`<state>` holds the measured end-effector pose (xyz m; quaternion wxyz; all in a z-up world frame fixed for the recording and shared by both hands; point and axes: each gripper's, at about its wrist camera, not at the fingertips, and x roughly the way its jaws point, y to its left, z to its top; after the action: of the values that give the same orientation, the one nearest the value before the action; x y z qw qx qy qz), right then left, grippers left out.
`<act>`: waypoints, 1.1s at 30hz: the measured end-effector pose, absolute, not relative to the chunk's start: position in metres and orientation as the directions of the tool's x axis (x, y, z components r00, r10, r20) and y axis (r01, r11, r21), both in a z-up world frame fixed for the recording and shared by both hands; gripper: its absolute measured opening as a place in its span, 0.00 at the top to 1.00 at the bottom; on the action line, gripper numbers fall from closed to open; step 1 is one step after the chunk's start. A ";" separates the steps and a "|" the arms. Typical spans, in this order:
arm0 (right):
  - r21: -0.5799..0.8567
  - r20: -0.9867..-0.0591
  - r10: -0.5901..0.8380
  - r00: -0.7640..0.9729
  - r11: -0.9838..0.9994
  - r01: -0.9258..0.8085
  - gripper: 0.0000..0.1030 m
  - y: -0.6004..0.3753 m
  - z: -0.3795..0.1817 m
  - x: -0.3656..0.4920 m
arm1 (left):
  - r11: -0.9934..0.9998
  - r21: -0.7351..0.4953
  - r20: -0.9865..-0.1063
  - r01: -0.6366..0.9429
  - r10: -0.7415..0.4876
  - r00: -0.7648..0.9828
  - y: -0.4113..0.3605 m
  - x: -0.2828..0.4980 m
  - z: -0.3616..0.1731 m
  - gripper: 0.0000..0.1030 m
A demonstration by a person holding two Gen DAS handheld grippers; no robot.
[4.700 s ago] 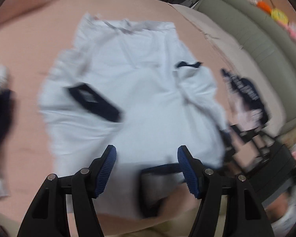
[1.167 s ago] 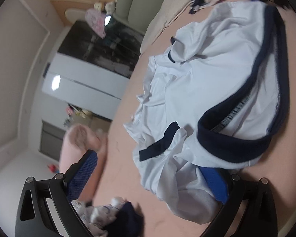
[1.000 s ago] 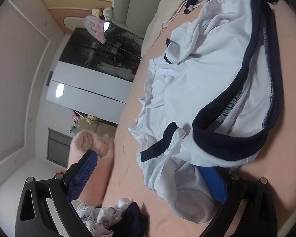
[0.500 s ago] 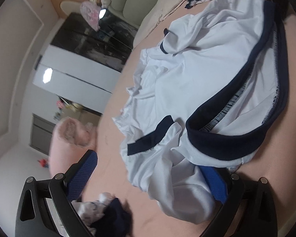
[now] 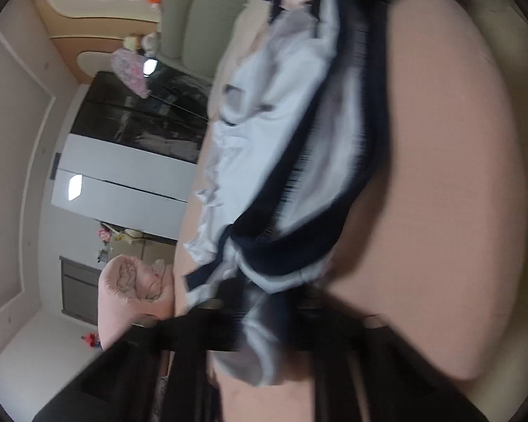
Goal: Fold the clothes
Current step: 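Grasp the navy-trimmed hem with the right gripper while the left gripper grasps the hem edge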
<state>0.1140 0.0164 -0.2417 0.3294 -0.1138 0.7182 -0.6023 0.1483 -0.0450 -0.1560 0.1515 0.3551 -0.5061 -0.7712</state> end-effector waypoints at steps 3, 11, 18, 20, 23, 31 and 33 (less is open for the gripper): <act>-0.959 -0.271 -0.597 -0.755 0.237 0.156 0.93 0.022 -0.245 0.119 | -0.516 0.844 -0.463 -0.146 -0.563 -0.685 -0.052 0.145 -0.150 0.99; -0.957 -0.238 -0.617 -0.750 0.279 0.075 0.93 0.025 -0.248 0.123 | -0.572 0.803 -0.525 -0.169 -0.543 -0.655 -0.049 0.146 -0.141 0.98; -0.908 -0.374 -0.578 -0.725 0.388 0.159 0.94 0.022 -0.237 0.118 | -0.545 0.818 -0.511 -0.182 -0.546 -0.664 -0.041 0.162 -0.142 0.98; -0.901 -0.397 -0.561 -0.726 0.389 0.192 0.96 0.021 -0.231 0.118 | -0.564 0.807 -0.523 -0.176 -0.543 -0.657 -0.041 0.164 -0.138 0.98; -0.897 -0.422 -0.546 -0.724 0.366 0.247 0.97 0.023 -0.214 0.124 | -0.597 0.786 -0.542 -0.164 -0.536 -0.648 -0.044 0.166 -0.131 0.98; -0.888 -0.447 -0.519 -0.728 0.354 0.293 0.97 0.030 -0.190 0.136 | -0.646 0.753 -0.569 -0.130 -0.538 -0.622 -0.041 0.178 -0.121 0.98; -0.885 -0.454 -0.516 -0.727 0.359 0.298 0.97 0.035 -0.192 0.138 | -0.653 0.747 -0.573 -0.124 -0.538 -0.619 -0.040 0.180 -0.119 0.98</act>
<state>0.1378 0.0349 -0.1916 0.3623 -0.0734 0.7403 -0.5616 0.1796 -0.0397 -0.1190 0.1280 0.4175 -0.3964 -0.8076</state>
